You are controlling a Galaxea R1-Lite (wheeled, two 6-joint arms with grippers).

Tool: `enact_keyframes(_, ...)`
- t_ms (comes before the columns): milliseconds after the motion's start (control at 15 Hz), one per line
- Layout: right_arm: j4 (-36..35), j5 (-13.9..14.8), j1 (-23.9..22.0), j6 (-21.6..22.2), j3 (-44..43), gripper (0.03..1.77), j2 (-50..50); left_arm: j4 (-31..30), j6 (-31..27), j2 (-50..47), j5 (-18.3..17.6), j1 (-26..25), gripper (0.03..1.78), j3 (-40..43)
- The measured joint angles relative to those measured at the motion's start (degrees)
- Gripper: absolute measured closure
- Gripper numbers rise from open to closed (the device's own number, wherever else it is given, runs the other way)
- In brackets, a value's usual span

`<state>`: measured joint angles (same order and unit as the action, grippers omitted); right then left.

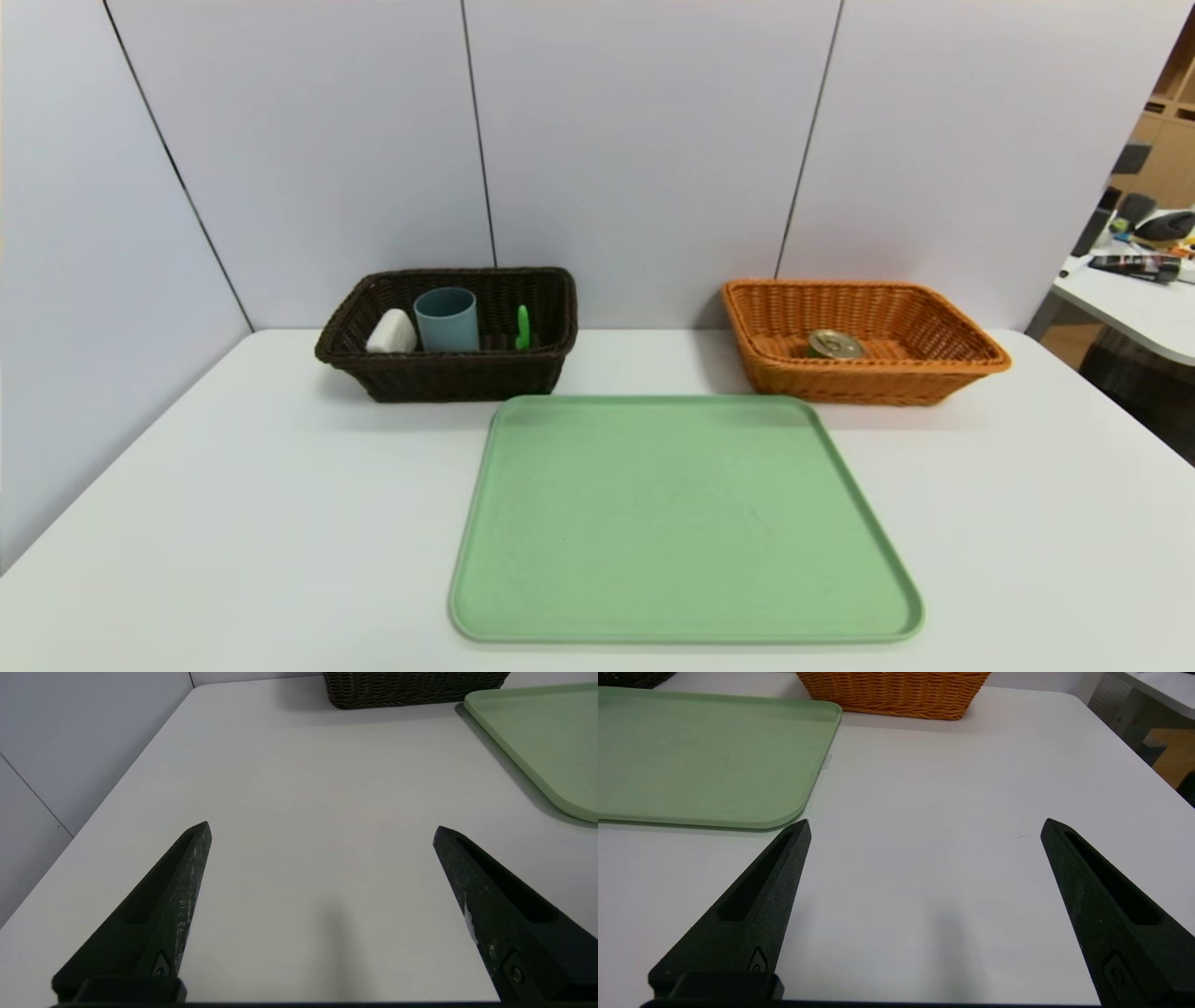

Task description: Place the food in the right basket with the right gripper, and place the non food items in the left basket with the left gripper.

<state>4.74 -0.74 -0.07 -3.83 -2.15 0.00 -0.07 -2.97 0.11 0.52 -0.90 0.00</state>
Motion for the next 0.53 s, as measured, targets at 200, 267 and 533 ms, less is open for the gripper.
enact_keyframes(200, 0.0, -0.2, 0.0, 0.1, 0.1, 0.10, 0.0, 0.0, 0.1, 0.0, 0.0, 0.0, 0.12, 0.0)
enact_keyframes(267, 0.0, -0.2, 0.1, 0.5, 0.1, 0.10, 0.0, -0.1, 0.1, 0.0, 0.0, 0.0, 0.12, 0.0)
enact_keyframes(533, -1.1, 0.7, 0.1, 3.9, 0.4, 0.10, 0.0, -0.3, 2.6, 0.0, 0.0, 0.0, 0.12, 0.0)
